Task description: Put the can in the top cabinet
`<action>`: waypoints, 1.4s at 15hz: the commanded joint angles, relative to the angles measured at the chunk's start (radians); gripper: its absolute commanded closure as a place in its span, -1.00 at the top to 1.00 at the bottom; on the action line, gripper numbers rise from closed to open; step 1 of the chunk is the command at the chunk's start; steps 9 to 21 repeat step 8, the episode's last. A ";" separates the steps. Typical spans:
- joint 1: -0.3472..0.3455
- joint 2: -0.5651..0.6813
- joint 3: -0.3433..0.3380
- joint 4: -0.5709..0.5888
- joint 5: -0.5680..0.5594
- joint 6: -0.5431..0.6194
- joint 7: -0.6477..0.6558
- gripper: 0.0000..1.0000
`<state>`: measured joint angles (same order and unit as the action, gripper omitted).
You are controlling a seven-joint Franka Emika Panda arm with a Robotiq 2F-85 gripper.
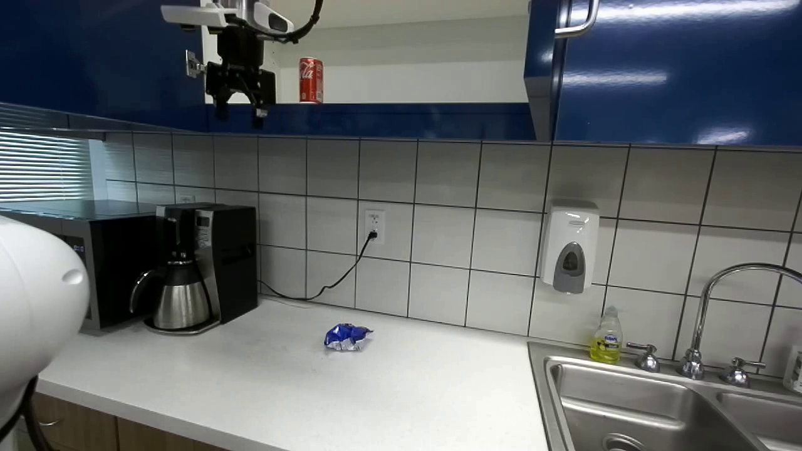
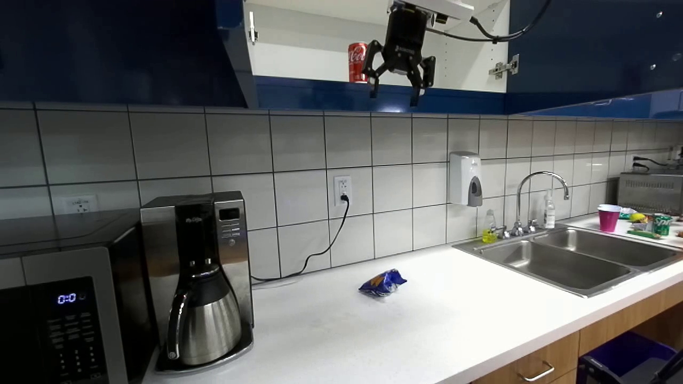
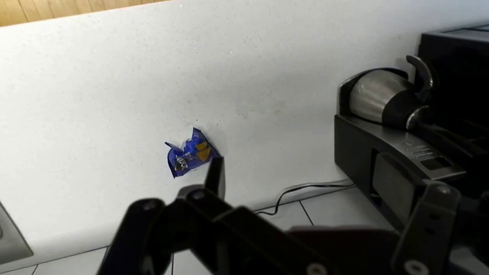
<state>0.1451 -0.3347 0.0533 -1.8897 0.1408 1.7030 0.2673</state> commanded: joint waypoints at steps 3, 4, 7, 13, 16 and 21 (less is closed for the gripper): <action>-0.028 -0.177 0.006 -0.339 0.045 0.132 -0.081 1.00; -0.026 -0.191 0.004 -0.372 0.053 0.137 -0.093 1.00; -0.033 -0.153 0.021 -0.341 0.040 0.117 -0.067 1.00; -0.033 -0.161 0.020 -0.352 0.041 0.121 -0.068 1.00; -0.033 -0.161 0.020 -0.352 0.041 0.121 -0.068 1.00; -0.033 -0.161 0.020 -0.352 0.041 0.121 -0.068 1.00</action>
